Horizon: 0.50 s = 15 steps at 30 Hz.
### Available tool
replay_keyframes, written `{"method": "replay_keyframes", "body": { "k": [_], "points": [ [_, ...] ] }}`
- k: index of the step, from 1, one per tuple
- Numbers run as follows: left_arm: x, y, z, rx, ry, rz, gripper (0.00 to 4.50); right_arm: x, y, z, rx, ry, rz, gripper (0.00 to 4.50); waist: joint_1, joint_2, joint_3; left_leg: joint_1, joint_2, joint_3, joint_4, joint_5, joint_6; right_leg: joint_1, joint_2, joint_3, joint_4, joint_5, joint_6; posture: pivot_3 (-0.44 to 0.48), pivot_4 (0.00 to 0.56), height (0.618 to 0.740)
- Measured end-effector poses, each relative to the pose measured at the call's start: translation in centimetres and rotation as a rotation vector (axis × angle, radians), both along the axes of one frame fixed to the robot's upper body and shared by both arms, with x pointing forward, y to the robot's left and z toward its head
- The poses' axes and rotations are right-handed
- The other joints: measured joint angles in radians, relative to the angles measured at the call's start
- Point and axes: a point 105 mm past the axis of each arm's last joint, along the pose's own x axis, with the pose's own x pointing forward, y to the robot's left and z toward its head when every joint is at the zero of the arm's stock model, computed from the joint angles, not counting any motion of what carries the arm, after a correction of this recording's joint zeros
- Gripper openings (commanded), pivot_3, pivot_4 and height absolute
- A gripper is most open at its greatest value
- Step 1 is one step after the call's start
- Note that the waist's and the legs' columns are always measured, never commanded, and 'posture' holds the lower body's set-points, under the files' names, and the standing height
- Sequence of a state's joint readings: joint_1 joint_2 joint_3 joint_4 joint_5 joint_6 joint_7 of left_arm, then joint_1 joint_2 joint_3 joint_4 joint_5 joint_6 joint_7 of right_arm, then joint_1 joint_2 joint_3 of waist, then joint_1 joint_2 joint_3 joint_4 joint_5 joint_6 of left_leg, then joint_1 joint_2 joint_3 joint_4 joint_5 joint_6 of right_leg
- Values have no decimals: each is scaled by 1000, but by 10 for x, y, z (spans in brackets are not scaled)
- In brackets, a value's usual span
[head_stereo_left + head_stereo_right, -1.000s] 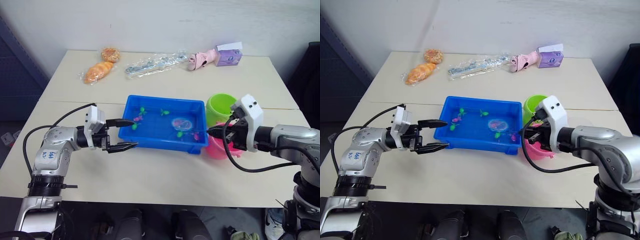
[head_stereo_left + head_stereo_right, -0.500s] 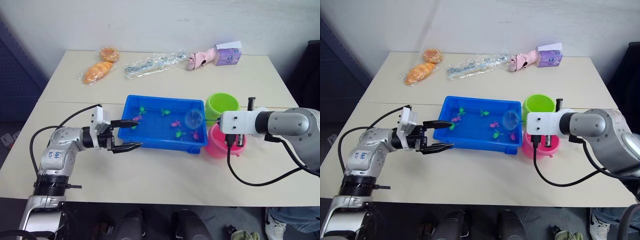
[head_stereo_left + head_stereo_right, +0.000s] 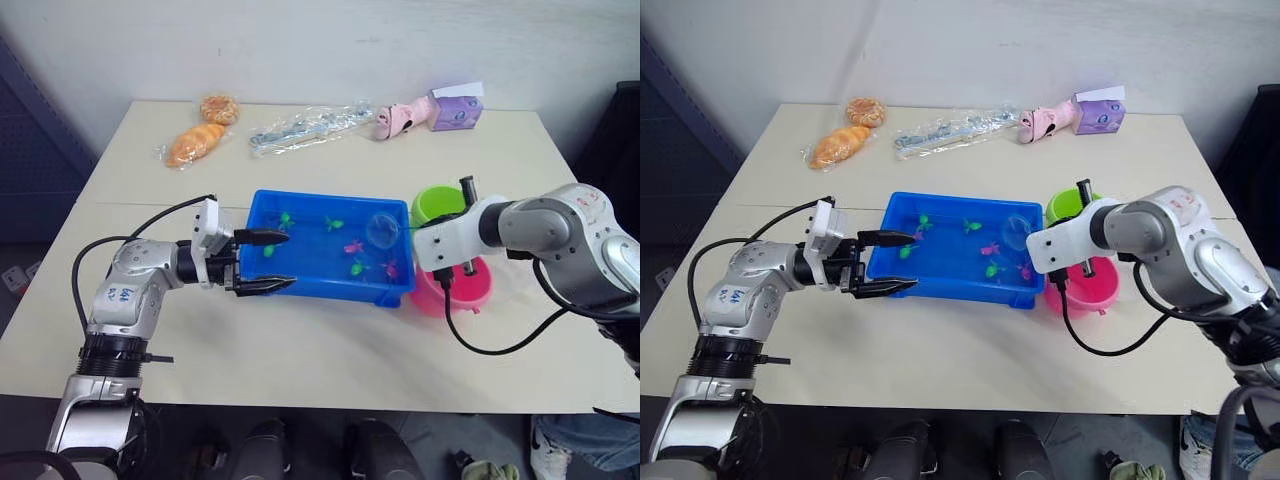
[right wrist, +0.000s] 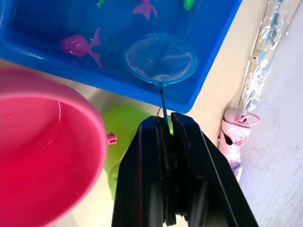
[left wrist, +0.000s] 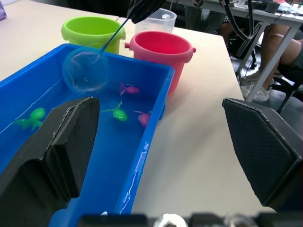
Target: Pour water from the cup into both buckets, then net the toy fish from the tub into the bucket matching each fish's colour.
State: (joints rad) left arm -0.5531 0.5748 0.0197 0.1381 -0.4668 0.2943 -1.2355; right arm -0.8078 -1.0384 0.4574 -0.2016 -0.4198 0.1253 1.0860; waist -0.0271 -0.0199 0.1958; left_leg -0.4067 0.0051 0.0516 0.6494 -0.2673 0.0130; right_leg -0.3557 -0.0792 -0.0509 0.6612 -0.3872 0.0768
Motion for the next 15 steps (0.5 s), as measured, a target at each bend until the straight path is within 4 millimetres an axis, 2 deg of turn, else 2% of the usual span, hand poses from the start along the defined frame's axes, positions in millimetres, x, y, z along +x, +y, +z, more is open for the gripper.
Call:
{"method": "replay_keyframes", "body": {
  "k": [7, 15],
  "points": [
    [0, -1, 2, -4, -5, -5, 4463, -2, 1, -11, -90, 49, 9, 0, 0, 0, 0, 0, 0, 0, 0, 0, 0, 0, 0, 0, 0, 0, 0, 0, 150, 740],
    [0, -2, 1, -3, 6, -5, 4463, -17, 4, -17, -161, 154, 22, 0, 3, 0, 0, 0, 0, 0, 1, 0, 0, 1, 0, 0, 0, 0, 0, 0, 150, 740]
  ]
}}
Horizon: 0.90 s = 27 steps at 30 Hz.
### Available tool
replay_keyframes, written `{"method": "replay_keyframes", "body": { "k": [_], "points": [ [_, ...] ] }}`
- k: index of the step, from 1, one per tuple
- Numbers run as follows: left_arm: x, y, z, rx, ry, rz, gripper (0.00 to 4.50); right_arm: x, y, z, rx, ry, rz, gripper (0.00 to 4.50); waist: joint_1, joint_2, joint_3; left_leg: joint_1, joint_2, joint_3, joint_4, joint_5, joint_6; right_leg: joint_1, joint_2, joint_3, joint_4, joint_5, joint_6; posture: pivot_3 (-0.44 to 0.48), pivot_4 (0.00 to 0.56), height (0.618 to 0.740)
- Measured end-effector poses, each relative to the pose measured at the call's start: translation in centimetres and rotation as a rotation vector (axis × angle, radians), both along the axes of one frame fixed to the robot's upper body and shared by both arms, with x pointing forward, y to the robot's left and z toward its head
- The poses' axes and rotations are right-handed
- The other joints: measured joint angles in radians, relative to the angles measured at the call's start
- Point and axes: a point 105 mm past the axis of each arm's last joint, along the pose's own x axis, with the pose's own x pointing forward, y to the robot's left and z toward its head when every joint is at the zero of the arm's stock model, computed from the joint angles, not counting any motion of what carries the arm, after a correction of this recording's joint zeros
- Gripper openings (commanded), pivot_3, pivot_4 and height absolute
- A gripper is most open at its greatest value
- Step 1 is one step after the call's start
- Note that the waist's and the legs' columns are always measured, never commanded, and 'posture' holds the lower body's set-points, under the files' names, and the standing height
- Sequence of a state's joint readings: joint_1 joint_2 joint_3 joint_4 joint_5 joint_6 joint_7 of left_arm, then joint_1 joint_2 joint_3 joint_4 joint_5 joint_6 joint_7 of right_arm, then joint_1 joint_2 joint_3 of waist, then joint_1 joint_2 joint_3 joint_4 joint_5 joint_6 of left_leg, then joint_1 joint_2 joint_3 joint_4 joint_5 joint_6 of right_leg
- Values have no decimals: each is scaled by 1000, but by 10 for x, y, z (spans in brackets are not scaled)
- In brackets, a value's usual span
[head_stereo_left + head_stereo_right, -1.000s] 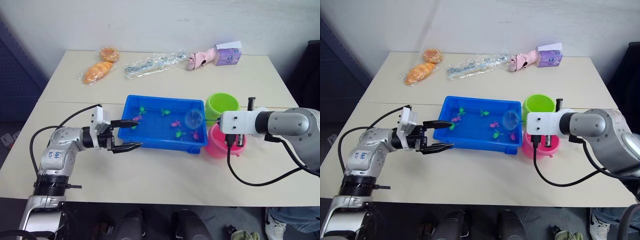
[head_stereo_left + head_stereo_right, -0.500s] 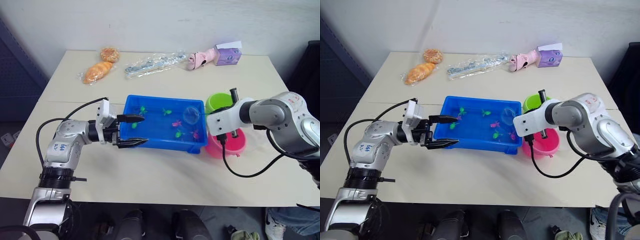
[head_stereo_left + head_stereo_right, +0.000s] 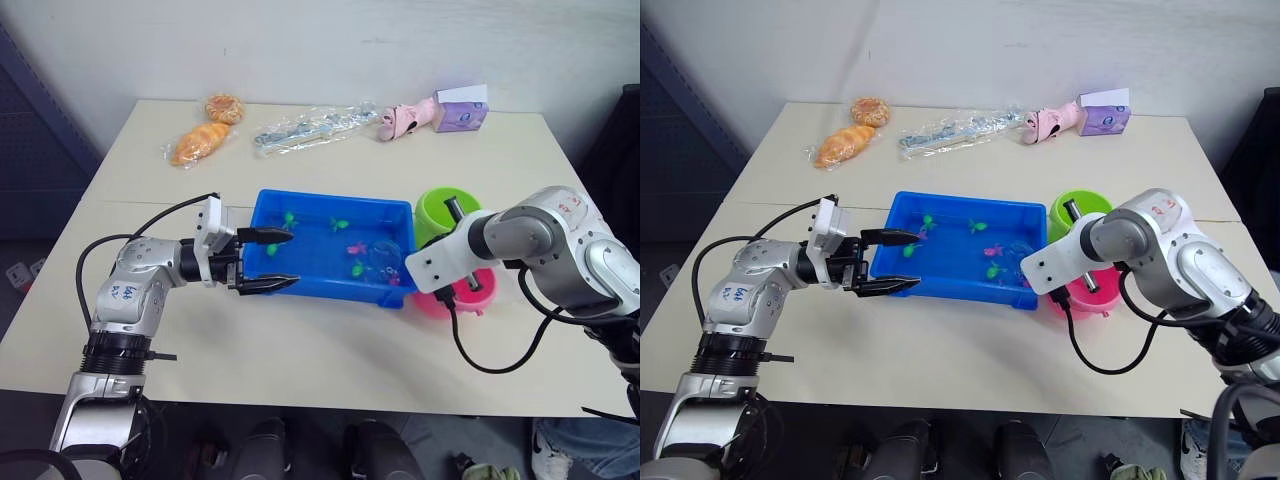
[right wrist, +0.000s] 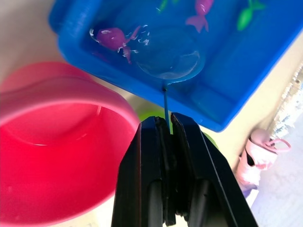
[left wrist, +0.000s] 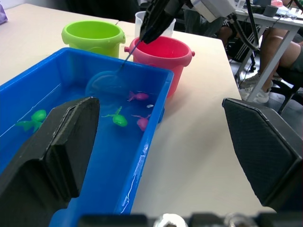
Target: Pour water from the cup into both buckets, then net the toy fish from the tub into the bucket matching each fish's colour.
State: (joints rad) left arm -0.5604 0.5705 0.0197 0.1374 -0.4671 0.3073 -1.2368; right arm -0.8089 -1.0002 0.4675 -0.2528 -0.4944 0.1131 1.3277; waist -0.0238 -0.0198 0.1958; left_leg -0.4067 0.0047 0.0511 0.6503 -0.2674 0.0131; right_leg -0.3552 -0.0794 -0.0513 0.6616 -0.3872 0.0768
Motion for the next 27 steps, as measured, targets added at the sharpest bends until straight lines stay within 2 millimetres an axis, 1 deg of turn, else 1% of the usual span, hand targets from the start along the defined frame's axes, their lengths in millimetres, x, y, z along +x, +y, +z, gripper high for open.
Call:
{"method": "replay_keyframes", "body": {
  "k": [4, 9, 12, 17, 27],
  "points": [
    [0, 0, 0, 0, 3, -1, 4463, -4, 1, 0, -23, 21, 10, 0, 0, 0, 0, 0, 0, 0, 0, 0, 0, 0, 0, 0, 0, 0, 0, 0, 150, 740],
    [0, 0, 0, 0, 8, -1, 4463, -5, 1, 6, -65, 27, 36, 0, 0, 0, 0, 0, 0, 0, 1, 0, 0, 0, 0, 0, 0, 0, 0, 0, 150, 740],
    [0, 0, 0, 0, 9, -1, 4463, -2, 0, 7, -78, 24, 52, 0, 0, 0, 0, 0, 0, 0, 1, 0, 0, 0, 0, 0, 0, 0, 0, 0, 150, 740],
    [-1, -1, -1, -2, 16, -1, 4463, 3, -1, 2, -77, 25, 63, 0, 1, 0, 0, 0, 0, 0, 1, 0, 0, 0, 0, -1, 1, 0, 0, 0, 150, 740],
    [-3, 0, -4, -5, 30, 1, 4463, -9, -1, -2, -67, 151, 24, 0, 19, 0, 0, 0, 0, -1, 2, 0, 0, 1, 0, -1, 1, 0, 0, 0, 150, 740]
  ]
}}
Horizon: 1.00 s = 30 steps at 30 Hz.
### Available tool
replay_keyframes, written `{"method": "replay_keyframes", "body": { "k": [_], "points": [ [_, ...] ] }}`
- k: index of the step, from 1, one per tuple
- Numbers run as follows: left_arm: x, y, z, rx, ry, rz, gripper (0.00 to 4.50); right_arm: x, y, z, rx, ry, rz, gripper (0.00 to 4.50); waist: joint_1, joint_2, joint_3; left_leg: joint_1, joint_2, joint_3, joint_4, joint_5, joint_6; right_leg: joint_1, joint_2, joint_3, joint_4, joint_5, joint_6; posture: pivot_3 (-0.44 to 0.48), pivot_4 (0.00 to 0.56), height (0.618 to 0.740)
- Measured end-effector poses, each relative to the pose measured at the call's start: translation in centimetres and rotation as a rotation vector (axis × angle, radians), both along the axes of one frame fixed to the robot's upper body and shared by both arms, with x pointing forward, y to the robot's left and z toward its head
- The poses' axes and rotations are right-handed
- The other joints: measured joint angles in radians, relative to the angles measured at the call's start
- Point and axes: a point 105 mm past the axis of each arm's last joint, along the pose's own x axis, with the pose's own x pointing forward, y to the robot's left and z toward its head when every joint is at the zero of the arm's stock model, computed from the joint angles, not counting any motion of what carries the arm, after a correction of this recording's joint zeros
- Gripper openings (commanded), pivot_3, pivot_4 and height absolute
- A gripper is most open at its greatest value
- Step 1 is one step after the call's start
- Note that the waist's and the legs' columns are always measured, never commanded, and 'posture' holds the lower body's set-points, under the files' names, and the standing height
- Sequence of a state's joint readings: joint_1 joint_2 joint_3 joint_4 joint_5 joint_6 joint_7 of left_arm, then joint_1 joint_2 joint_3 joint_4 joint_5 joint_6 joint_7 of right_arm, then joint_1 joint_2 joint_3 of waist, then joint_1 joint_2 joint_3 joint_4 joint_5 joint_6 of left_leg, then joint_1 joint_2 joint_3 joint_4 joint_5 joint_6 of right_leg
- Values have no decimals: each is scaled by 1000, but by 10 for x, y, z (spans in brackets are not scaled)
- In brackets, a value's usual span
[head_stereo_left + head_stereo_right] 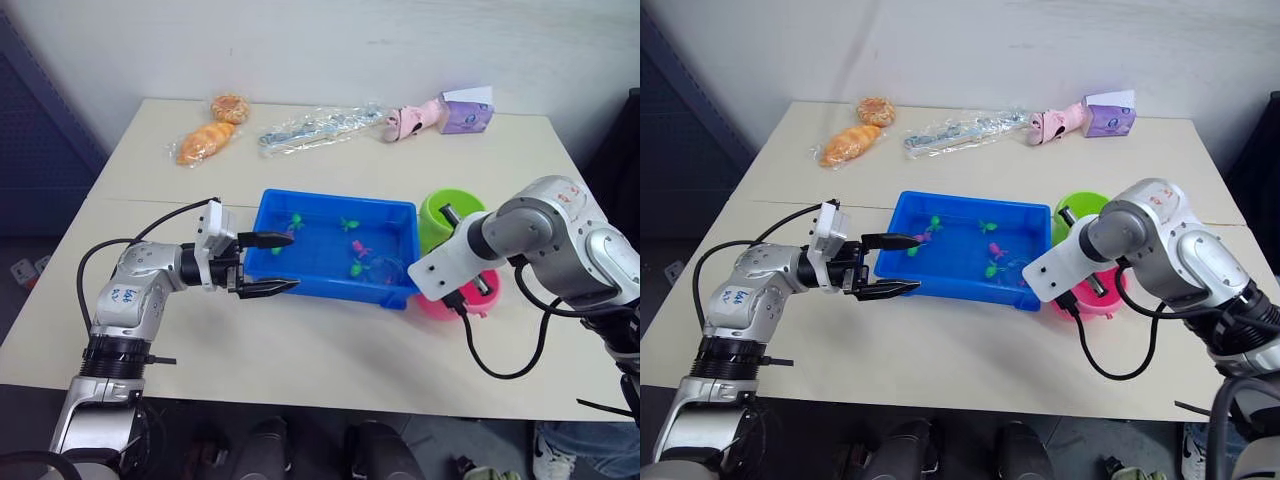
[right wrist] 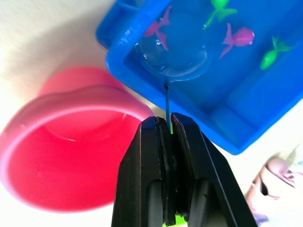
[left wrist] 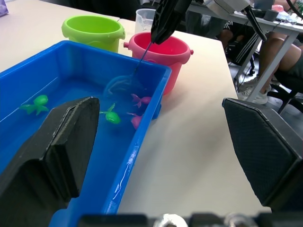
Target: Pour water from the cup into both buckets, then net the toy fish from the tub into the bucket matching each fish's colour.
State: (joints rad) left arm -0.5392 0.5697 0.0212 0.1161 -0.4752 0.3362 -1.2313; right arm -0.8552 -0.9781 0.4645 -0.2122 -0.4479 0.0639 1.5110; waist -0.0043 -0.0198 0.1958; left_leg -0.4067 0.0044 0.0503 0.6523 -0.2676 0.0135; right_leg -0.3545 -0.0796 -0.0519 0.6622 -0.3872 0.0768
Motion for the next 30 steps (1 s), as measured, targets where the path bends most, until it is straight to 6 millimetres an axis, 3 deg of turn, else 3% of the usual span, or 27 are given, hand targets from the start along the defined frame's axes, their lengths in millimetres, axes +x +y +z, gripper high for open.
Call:
{"method": "replay_keyframes", "body": {
  "k": [30],
  "points": [
    [-2, 7, -1, 18, 5, 29, 4463, -4, 1, 11, 394, 171, -295, 0, -2, 0, 0, 0, 0, 0, 0, 0, 0, 0, 0, 0, 0, 0, 0, 0, 150, 740]
  ]
}}
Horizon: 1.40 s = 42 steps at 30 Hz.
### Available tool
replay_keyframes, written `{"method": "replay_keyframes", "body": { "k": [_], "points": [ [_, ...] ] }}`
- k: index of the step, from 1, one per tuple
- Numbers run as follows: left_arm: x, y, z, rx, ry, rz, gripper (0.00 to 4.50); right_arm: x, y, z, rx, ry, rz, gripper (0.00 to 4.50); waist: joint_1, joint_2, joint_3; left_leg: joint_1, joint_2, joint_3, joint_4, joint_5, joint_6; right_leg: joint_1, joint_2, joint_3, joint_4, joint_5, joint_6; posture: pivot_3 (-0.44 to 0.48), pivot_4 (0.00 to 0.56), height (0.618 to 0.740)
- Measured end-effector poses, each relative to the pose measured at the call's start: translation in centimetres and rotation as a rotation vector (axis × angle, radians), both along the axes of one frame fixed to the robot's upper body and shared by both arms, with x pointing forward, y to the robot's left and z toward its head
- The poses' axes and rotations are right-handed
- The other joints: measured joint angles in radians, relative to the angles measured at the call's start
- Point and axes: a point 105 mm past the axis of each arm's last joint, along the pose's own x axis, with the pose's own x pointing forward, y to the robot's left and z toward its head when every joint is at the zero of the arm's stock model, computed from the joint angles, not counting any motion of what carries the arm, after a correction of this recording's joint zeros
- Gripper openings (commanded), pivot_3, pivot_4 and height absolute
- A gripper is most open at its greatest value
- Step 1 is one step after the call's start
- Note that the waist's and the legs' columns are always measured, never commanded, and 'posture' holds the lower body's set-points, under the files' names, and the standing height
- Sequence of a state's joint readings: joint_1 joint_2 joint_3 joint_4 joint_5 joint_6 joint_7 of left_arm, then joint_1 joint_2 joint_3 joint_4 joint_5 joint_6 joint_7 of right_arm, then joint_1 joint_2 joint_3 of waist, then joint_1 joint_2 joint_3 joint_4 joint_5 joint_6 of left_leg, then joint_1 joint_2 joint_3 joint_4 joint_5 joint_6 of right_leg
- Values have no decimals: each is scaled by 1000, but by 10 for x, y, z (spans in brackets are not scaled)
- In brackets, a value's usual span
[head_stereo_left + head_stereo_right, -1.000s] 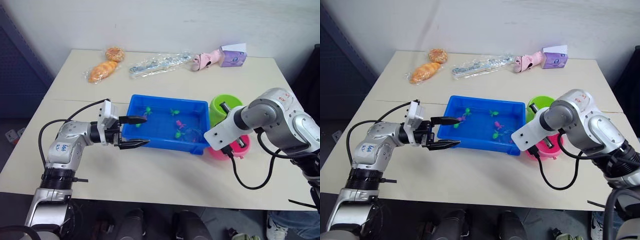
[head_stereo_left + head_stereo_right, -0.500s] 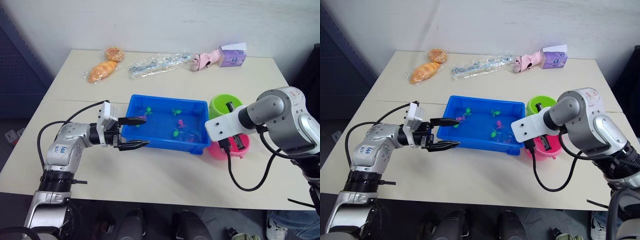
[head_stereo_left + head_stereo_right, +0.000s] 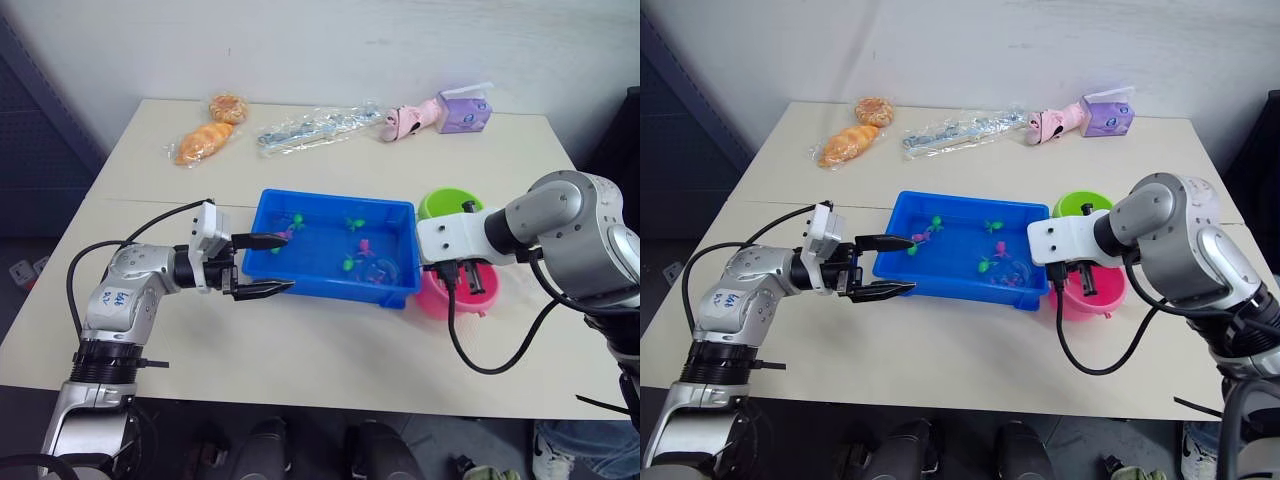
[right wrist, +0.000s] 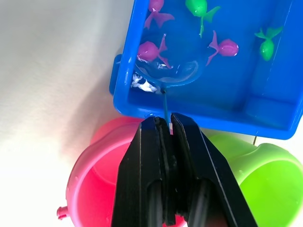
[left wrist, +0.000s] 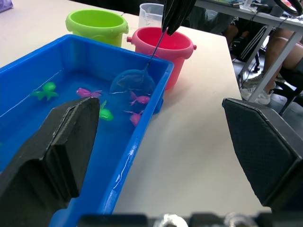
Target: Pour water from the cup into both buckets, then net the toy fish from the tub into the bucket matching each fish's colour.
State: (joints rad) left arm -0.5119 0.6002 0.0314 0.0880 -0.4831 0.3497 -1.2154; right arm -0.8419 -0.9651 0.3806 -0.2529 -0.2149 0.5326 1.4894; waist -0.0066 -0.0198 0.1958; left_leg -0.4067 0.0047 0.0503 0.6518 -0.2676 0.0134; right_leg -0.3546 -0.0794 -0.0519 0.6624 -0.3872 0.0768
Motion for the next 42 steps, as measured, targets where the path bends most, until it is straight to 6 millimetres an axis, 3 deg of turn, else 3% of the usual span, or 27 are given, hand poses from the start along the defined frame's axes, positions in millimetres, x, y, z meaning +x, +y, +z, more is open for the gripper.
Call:
{"method": "replay_keyframes", "body": {
  "k": [22, 37, 42],
  "points": [
    [0, 2, 0, 0, -1, 8, 4463, 2, -10, 1, 134, 36, -98, 0, 1, 0, 0, 0, 0, 0, 0, 0, 0, 0, 0, 0, 0, 0, 0, 0, 150, 740],
    [0, 3, -1, 0, 2, 9, 4463, 6, -25, 12, 236, 12, -184, 0, 0, 0, 0, 0, 0, 0, 0, 0, 0, 0, 0, 0, 0, 0, 0, 0, 150, 740],
    [0, 3, -1, 1, 2, 9, 4463, 6, -33, 27, 319, -12, -246, 0, 1, 0, 0, 0, 0, 0, 0, 0, 0, 0, 0, 0, 0, 0, 0, 0, 150, 740]
  ]
}}
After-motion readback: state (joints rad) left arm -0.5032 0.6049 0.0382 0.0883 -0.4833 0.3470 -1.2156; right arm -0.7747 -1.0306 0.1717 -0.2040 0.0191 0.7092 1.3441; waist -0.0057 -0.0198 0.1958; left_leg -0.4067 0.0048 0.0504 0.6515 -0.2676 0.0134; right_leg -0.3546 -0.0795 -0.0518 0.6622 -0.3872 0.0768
